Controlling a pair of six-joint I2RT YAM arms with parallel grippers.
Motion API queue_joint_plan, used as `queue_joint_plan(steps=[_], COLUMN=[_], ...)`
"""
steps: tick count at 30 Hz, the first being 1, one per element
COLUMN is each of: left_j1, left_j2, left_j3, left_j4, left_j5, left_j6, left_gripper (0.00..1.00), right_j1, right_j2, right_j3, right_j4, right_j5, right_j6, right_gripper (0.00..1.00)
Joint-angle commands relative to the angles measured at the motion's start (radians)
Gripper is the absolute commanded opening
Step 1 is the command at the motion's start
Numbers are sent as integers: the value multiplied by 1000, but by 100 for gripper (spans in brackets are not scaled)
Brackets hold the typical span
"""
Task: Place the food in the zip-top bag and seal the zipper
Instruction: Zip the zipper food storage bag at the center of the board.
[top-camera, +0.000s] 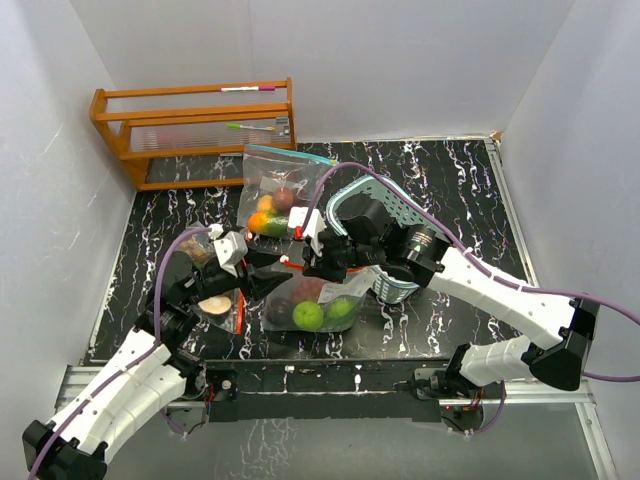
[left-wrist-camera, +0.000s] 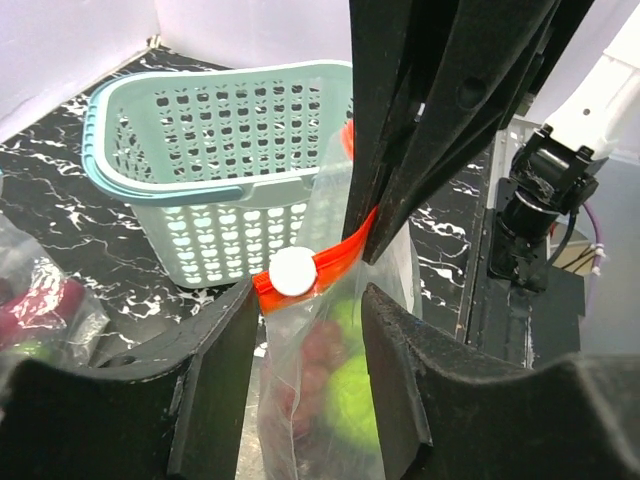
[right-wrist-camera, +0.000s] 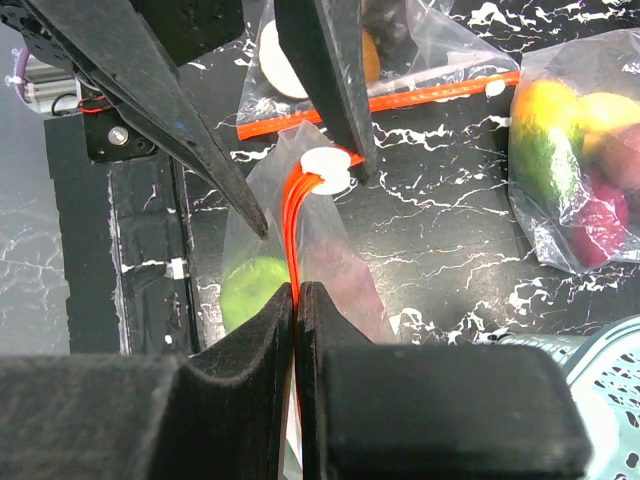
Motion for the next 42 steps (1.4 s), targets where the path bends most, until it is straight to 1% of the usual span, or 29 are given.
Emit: queue_joint_plan(steps=[1,3,5,11,16,23,27,29,31,34,39,42], left_j1=[3,2,2,2,3,2,2,2,2,2,2,2], left_j2=[14,22,23,-10,-34,-89,-118,-139,-152,-141,-82,-33], left_j3=[-21,-20,-18,-30,-30,-44,-28,-16,-16,-18,-29,-21], left_j4=[87,80,70,32,-29,-55,-112,-140,-144,-131,-36,28], left_j5=[93,99,103,45,37,2,-48,-86,-105,-104,-62,2], left_j6=[-53,-56,-59,-47,-47,-95,-110,-114,-121,-141,-178,-190], left_gripper=[41,35,33,34,34,40,48,54,57,58,58,57], right_j1=[-3,-2,-3,-2,-2,-2,-3,-3,-2,-3,-3,-2], right_j2=[-46,-46,-47,-46,-44,-44,-50,-53,-56,-58,-50,-50], right_j3=[20,23,24,34,42,47,54,52,47,35,35,38], right_j4=[58,54,53,46,36,27,21,21,21,28,31,29], right_j5=[-7,-3,-2,-3,-2,0,2,4,2,-6,-17,-15], right_j6=[5,5,5,5,6,9,9,10,11,16,18,16], right_gripper=[8,8,8,8,8,8,8,8,8,8,8,8])
